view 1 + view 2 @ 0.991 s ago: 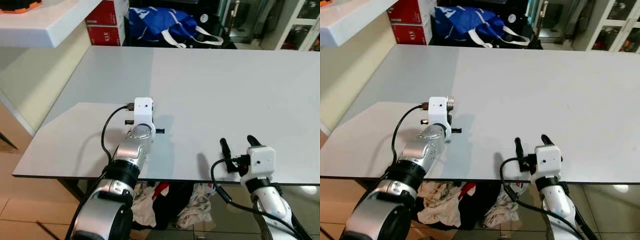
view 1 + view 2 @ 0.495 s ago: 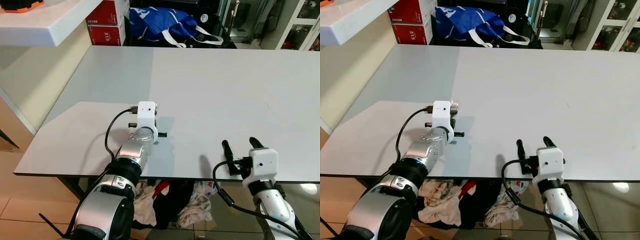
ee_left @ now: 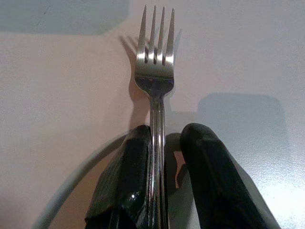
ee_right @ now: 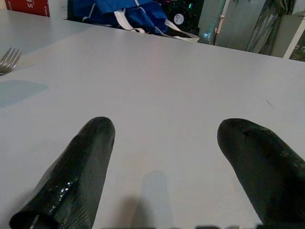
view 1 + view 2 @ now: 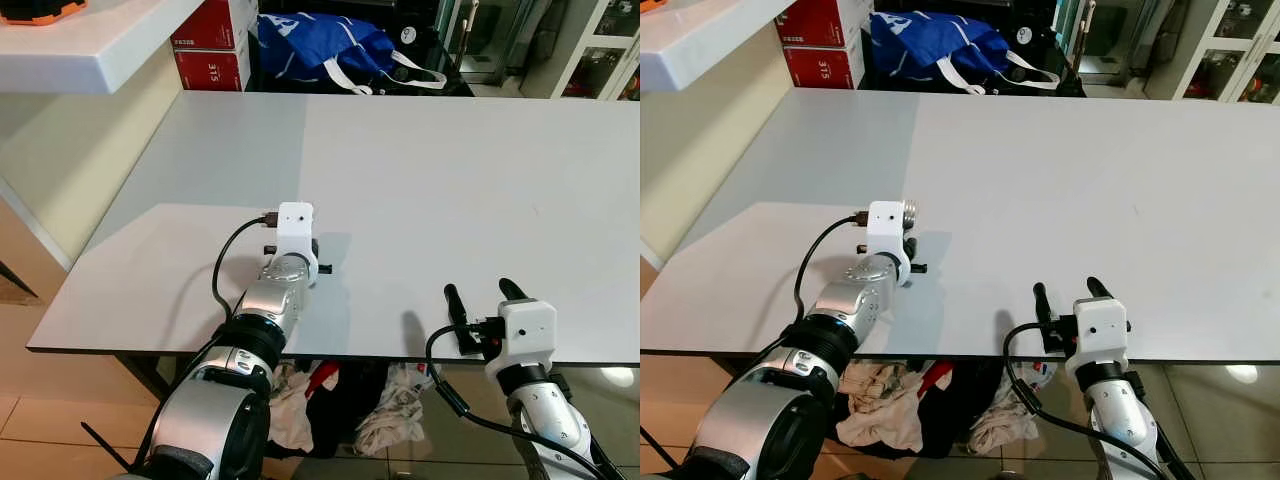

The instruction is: Setting the table

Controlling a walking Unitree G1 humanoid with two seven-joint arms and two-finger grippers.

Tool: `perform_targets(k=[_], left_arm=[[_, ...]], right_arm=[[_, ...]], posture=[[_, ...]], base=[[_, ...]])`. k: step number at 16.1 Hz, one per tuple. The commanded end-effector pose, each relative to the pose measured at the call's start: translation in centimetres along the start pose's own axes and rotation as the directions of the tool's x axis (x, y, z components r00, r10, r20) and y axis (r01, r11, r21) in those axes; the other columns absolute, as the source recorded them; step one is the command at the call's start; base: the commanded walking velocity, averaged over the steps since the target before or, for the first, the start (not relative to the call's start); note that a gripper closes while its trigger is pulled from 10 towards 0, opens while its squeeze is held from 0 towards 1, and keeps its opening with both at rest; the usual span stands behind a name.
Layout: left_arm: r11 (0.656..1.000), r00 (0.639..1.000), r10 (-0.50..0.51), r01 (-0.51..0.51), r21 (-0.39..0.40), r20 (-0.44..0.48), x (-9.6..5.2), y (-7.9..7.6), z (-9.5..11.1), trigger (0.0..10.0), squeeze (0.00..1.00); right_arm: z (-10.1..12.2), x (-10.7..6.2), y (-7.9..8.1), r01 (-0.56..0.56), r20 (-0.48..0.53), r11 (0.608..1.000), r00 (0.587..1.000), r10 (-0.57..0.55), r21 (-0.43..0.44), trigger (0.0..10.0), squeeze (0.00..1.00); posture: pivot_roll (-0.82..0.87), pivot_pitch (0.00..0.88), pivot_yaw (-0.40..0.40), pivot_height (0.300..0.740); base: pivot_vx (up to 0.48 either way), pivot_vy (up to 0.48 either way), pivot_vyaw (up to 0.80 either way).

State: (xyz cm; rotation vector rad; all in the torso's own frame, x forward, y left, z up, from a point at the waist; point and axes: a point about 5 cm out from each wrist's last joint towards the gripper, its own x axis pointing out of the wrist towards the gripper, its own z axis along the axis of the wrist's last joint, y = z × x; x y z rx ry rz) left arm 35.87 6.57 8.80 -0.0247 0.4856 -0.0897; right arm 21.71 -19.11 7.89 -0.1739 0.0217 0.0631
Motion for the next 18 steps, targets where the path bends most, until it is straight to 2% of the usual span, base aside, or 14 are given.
perform_targets(k=[1,18], left_arm=[[1.0,1.0,0.002,-0.001,0.002,-0.016,0.05,-0.29,0.06,10.0,1.0],[0.999,1.0,-0.024,0.024,0.046,0.0,0.06,-0.26,0.18,10.0,1.0]], right_arm=[[0.35,0.06,0.01,0.0,0.006,1.0,1.0,0.0,-0.011,10.0,0.0],[0.21,0.38,-0.05,-0.002,0.0,1.0,1.0,0.002,-0.01,10.0,0.0]], posture=[[-0.21,0.009,0.033,0.727],[-0.2,0.0,0.034,0.727]], base=[[0.0,0.0,0.0],[0.0,0.0,0.0]])
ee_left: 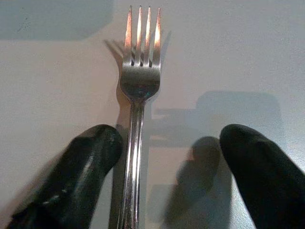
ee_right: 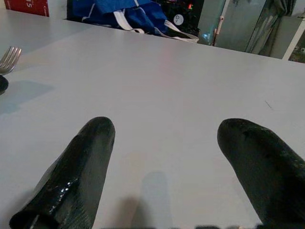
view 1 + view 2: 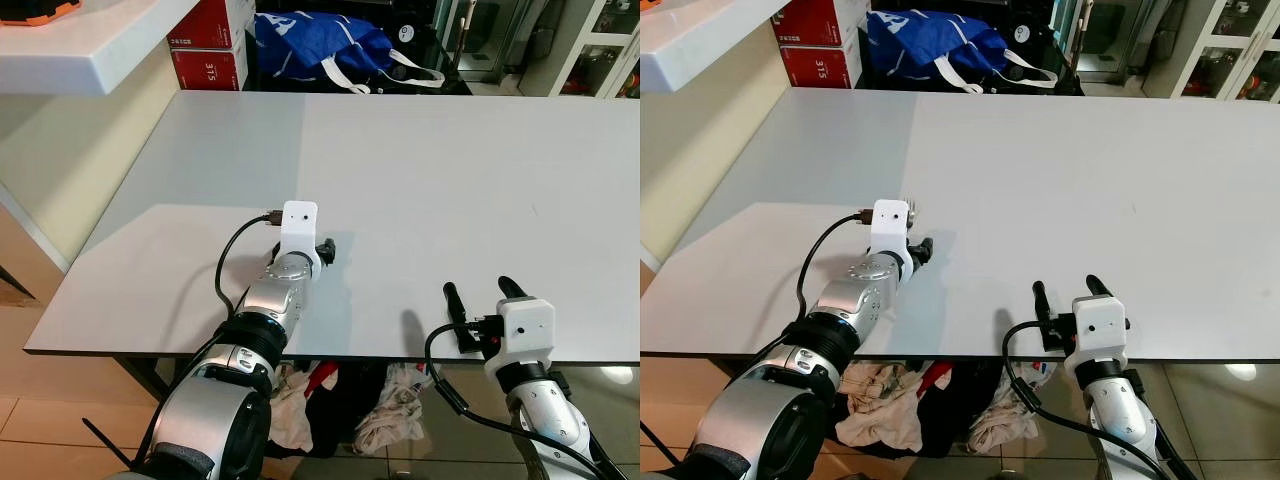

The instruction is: Setting the table

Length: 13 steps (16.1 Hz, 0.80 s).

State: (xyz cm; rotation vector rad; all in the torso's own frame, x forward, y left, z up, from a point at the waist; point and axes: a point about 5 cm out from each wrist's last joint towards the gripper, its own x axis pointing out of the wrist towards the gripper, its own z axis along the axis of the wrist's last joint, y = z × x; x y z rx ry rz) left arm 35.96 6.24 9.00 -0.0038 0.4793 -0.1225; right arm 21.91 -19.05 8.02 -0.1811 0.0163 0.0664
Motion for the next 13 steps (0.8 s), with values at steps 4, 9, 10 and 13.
perform_targets(k=[4,9,10,13], left_arm=[[1.0,1.0,-0.001,0.001,0.029,0.003,0.01,0.1,0.06,10.0,1.0],[0.999,1.0,-0.007,0.006,0.039,0.025,-0.05,0.1,0.42,10.0,1.0],[0.999,1.0,-0.008,0.007,0.04,0.028,-0.06,0.1,0.46,10.0,1.0],[0.999,0.999,-0.01,0.009,0.039,0.031,-0.09,0.11,0.52,10.0,1.0]], right_arm=[[0.04,0.22,-0.01,0.002,-0.007,1.0,1.0,-0.002,-0.001,10.0,0.0],[0.04,0.25,0.04,0.003,-0.007,1.0,1.0,-0.003,0.0,10.0,0.0],[0.04,0.25,0.05,0.003,-0.007,1.0,1.0,-0.003,0.001,10.0,0.0],[0.01,0.2,0.08,0.003,-0.008,1.0,1.0,-0.003,0.003,10.0,0.0]], posture=[[-0.2,0.0,0.035,0.727],[-0.2,0.0,0.034,0.727],[-0.2,0.0,0.033,0.727],[-0.2,0.0,0.035,0.727]], base=[[0.0,0.0,0.0],[0.0,0.0,0.0],[0.0,0.0,0.0],[0.0,0.0,0.0]])
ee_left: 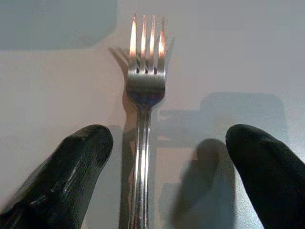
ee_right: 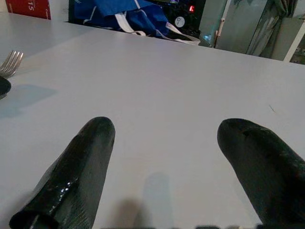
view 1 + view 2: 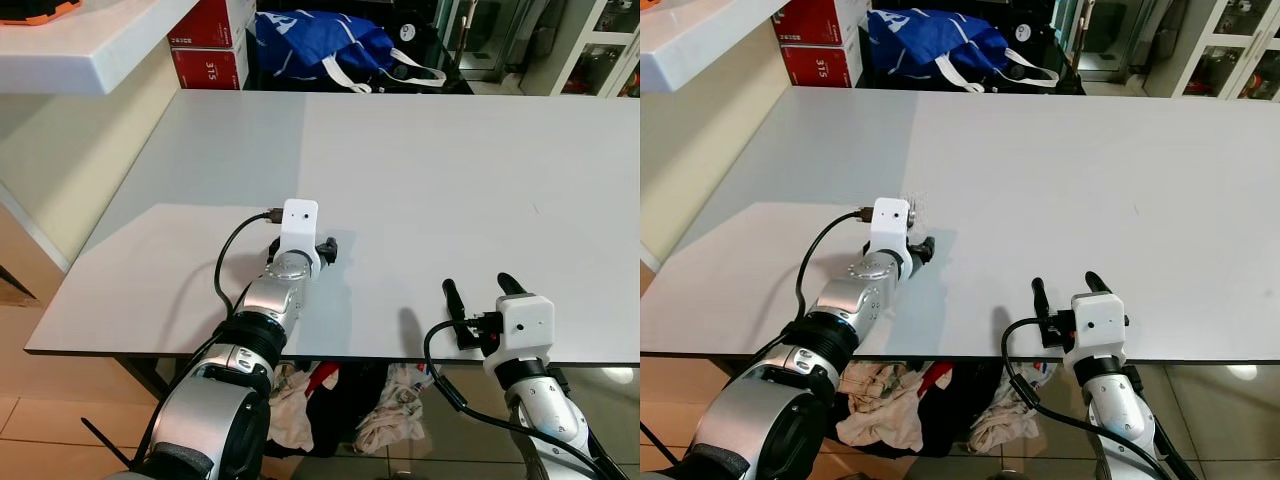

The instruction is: Setting the table

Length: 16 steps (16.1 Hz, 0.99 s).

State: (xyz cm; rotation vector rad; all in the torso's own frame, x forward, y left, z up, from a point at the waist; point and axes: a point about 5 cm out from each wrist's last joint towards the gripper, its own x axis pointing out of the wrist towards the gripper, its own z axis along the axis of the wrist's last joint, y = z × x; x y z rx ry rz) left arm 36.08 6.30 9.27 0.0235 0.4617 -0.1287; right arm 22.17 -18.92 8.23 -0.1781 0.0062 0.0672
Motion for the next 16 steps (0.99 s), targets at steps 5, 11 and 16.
perform_targets(k=[5,11,16], left_arm=[[1.0,0.999,-0.024,0.024,0.013,0.031,-0.1,0.0,0.4,10.0,1.0],[0.997,0.995,-0.058,0.054,0.061,0.082,-0.5,0.0,1.4,10.0,0.0],[0.992,0.968,-0.052,0.021,0.127,0.244,-2.0,1.0,3.6,10.0,0.0]], right_arm=[[-0.5,-1.0,-0.1,-0.003,-0.034,1.0,0.999,0.003,0.001,10.0,0.0],[-0.8,-0.8,0.1,-0.009,-0.039,1.0,0.999,0.009,0.005,10.0,0.0],[-1.3,-0.8,0.0,-0.01,-0.047,1.0,0.999,0.011,0.004,10.0,0.0]], posture=[[-0.2,0.0,0.037,0.727],[-0.19,0.0,0.035,0.727],[-0.18,0.0,0.03,0.727]], base=[[0.0,0.0,0.0],[0.0,0.0,0.0],[0.0,0.0,0.0]])
